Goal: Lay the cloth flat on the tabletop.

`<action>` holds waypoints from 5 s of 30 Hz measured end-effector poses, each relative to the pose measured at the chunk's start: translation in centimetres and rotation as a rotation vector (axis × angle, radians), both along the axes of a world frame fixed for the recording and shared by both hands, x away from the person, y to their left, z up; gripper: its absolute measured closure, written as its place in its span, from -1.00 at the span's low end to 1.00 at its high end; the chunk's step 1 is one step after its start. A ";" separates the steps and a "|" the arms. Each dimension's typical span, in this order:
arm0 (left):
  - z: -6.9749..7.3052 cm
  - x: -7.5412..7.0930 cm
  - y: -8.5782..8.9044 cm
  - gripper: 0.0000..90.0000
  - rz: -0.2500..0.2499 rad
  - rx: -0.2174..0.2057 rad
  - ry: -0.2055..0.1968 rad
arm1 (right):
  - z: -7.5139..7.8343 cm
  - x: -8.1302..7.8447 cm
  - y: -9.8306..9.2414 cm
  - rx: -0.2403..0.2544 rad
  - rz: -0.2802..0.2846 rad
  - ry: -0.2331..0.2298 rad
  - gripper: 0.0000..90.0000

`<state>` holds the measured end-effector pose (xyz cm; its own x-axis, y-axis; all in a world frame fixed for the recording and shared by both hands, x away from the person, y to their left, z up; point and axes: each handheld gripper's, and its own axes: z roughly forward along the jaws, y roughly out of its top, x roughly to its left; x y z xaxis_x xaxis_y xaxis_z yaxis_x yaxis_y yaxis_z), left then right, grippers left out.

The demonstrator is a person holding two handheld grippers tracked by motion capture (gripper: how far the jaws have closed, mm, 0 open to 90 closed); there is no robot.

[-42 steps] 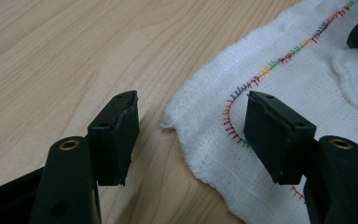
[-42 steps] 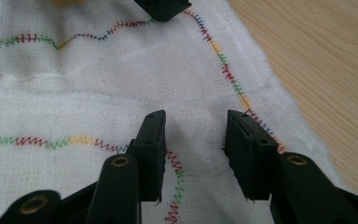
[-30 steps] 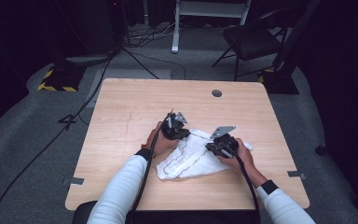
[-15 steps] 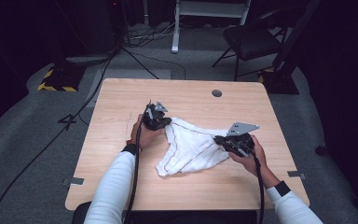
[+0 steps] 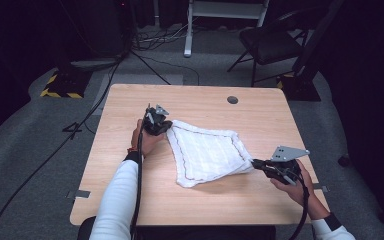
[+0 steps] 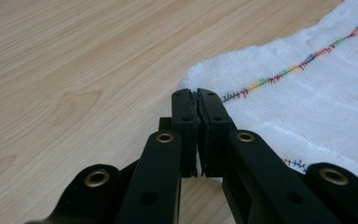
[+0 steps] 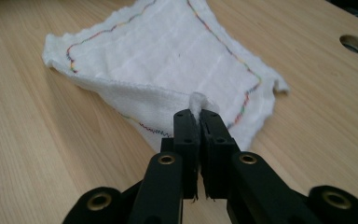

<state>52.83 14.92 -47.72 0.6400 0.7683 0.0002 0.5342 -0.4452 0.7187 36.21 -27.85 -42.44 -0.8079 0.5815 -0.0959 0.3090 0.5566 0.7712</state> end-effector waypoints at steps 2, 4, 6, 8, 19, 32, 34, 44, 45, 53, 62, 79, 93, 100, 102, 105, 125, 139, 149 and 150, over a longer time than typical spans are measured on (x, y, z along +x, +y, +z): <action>-0.1 0.1 0.6 0.92 0.017 -0.004 0.012 | -0.5 -0.5 -0.6 -0.005 -0.008 0.012 0.91; -0.1 0.0 0.9 0.92 0.022 -0.016 0.029 | -0.8 -0.6 -0.7 -0.011 -0.014 0.018 0.90; 0.0 -0.2 1.0 0.64 0.033 -0.017 0.017 | -1.7 -0.8 -1.1 -0.049 -0.029 0.031 0.83; 0.4 -0.7 0.8 0.55 -0.007 -0.050 0.024 | -2.0 -0.9 -1.3 -0.055 -0.037 0.039 0.78; 2.2 -10.9 -3.4 -0.36 -0.307 -0.009 0.032 | -2.0 -0.3 -3.1 -0.045 -0.175 0.025 0.12; -1.0 -13.5 -2.6 -0.37 -0.301 0.088 0.167 | -5.5 3.5 0.8 -0.181 -0.156 0.082 -0.18; -1.0 -13.8 -2.8 -0.37 -0.302 0.123 0.154 | -5.7 3.6 0.7 -0.194 -0.168 0.090 -0.21; -0.9 -15.4 -2.1 -0.44 -0.289 0.145 0.161 | -5.7 2.6 -0.6 -0.230 -0.245 0.087 -0.28; -0.9 -15.5 -1.9 -0.44 -0.289 0.144 0.160 | -5.7 2.5 -0.7 -0.228 -0.248 0.091 -0.28; -0.2 -16.4 -2.1 -0.06 -0.363 -0.020 0.143 | -5.0 2.1 -1.0 -0.174 -0.236 0.047 -0.21; -0.9 -16.3 -4.2 0.37 -0.414 0.063 0.123 | -5.0 2.1 -0.5 -0.139 -0.188 0.036 -0.11; -0.5 -17.8 -2.3 0.93 -0.502 0.115 0.167 | -5.9 0.2 -1.7 -0.188 -0.150 0.098 -0.17; 0.4 -19.9 -0.3 0.67 -0.472 0.096 0.159 | -5.2 -1.6 -2.3 -0.143 -0.147 0.080 -0.13; 1.7 -18.6 0.7 -0.10 -0.339 0.018 0.098 | -4.3 -0.9 -1.7 -0.084 -0.121 0.033 -0.05; 1.7 -17.8 0.8 -0.30 -0.296 0.011 0.078 | -4.3 -0.7 -1.3 -0.056 -0.104 0.013 0.01; 1.6 -16.0 0.7 -0.38 -0.244 -0.002 0.039 | -4.2 -0.4 -0.1 -0.050 -0.070 0.001 0.07; -0.4 -4.2 -1.0 -0.53 -0.067 0.022 0.026 | -4.2 -0.8 15.4 -0.060 0.276 -0.004 0.11; -1.5 -2.8 2.1 -0.58 0.058 -0.036 0.069 | -5.6 -2.4 22.0 -0.071 0.417 -0.022 0.10; -2.3 -2.3 1.6 -0.63 0.043 0.004 0.077 | -6.9 -2.7 24.2 -0.119 0.413 -0.011 0.11; -2.3 -2.3 1.6 -0.61 0.045 0.004 0.074 | -6.9 -2.5 24.4 -0.122 0.393 0.003 0.15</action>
<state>50.55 16.48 -50.00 0.6034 0.7963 -0.0430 0.6052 -0.4222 0.6749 33.70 -3.43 -49.30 -0.9667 0.2129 -0.1423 0.0567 0.7200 0.6916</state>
